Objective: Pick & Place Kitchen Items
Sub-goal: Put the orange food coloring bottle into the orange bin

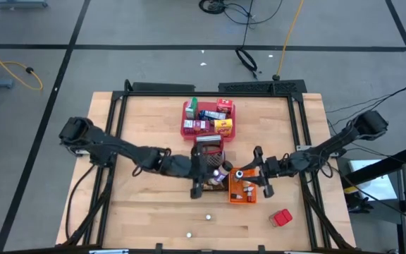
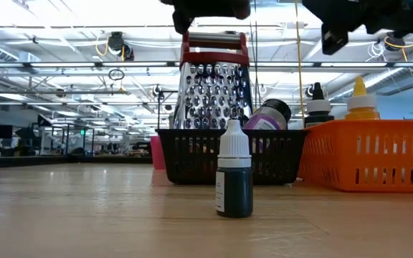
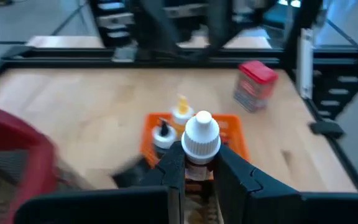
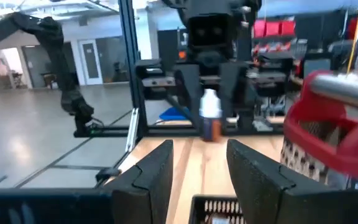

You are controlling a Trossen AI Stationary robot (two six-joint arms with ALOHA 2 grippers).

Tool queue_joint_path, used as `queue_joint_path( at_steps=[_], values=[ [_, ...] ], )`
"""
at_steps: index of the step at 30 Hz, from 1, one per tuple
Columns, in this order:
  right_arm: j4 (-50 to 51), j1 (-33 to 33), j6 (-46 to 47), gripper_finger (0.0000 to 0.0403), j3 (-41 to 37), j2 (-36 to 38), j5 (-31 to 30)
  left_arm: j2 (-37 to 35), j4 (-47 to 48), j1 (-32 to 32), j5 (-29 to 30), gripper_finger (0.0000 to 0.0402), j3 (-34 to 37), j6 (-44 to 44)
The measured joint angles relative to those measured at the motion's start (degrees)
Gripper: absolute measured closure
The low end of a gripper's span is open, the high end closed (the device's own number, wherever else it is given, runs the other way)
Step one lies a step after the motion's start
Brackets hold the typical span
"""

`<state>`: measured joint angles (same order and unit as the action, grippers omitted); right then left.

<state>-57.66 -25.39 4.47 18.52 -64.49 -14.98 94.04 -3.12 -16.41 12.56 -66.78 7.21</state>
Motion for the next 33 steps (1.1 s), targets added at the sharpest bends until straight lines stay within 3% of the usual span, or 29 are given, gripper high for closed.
queue_joint_path(
  at_steps=[7,20,29,33],
  values=[
    [-0.95,2.88,-1.02,0.0261,5.29,-7.14,0.02,0.02,0.05,2.97,0.03,0.0351,-0.07,0.38],
    [-0.79,7.39,-0.87,0.0261,14.03,-17.21,0.28,0.02,0.44,2.88,0.00,0.0350,-0.07,-1.02],
    [-0.80,8.27,-0.81,0.0262,17.71,-21.75,0.24,0.02,1.49,2.84,-0.04,0.0350,0.00,-1.10],
    [-0.17,8.51,-0.81,0.0282,17.80,-21.72,0.26,0.02,1.81,2.85,0.03,0.0350,0.02,-1.08]
  ],
)
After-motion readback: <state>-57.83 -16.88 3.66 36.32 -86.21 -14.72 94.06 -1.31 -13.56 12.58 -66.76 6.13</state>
